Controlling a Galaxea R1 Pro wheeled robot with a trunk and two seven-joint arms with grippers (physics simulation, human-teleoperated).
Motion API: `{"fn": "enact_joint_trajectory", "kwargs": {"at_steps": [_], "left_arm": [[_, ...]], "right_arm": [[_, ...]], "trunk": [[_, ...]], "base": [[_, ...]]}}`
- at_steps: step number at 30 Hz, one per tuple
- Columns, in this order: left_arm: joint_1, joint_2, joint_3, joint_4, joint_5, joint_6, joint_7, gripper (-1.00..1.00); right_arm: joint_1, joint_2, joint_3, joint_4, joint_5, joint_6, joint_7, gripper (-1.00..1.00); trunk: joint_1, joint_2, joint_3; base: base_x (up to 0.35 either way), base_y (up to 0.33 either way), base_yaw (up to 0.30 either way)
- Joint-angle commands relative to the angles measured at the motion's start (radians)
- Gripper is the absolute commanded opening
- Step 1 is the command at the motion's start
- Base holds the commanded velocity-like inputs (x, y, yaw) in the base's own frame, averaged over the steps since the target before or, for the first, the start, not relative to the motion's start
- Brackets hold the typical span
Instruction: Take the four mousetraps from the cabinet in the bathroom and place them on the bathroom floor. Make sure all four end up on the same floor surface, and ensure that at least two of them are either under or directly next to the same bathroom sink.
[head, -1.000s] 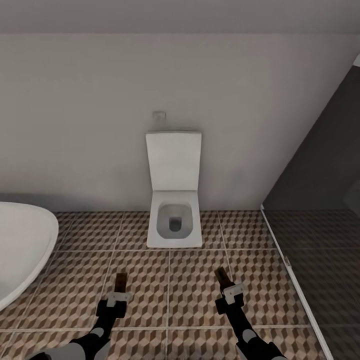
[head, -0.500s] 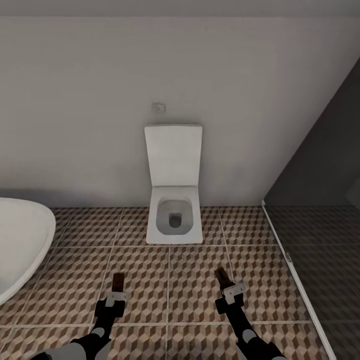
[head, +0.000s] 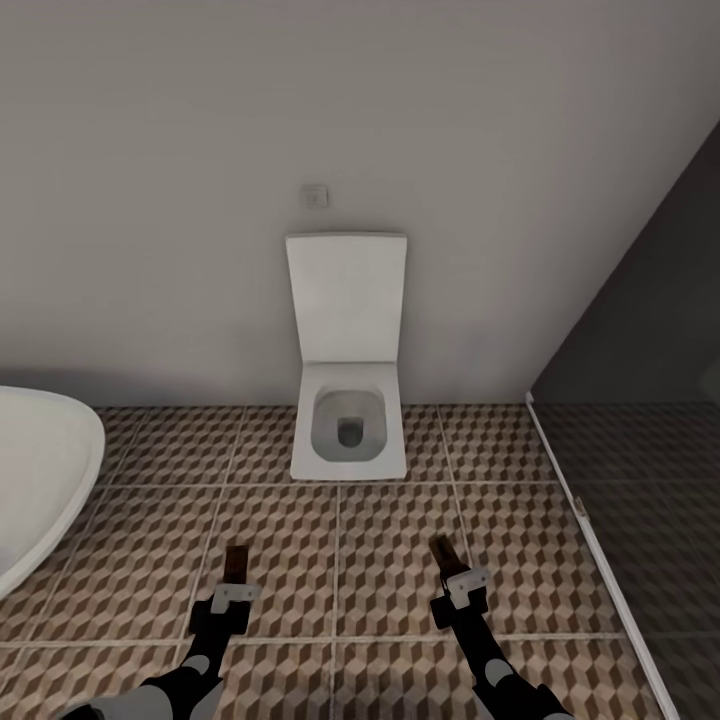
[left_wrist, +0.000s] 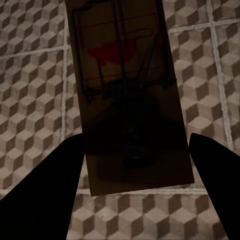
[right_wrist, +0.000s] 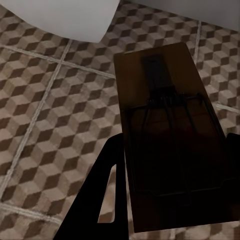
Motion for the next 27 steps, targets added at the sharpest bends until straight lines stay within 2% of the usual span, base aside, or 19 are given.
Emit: {"fn": "enact_joint_trajectory", "kwargs": {"at_steps": [1, 27], "left_arm": [[-0.001, -0.001, -0.006, 0.003, -0.002, -0.003, 0.006, -1.00], [-0.001, -0.002, -0.006, 0.003, -0.002, -0.003, 0.006, -1.00]], "right_arm": [[0.000, 0.000, -0.004, 0.001, 0.010, -0.002, -0.004, -1.00], [0.000, 0.000, -0.004, 0.001, 0.010, -0.002, -0.004, -1.00]], "trunk": [[0.004, -0.008, -0.006], [0.104, -0.190, -0.130]], "base": [[0.000, 0.000, 0.000], [0.000, 0.000, 0.000]]}}
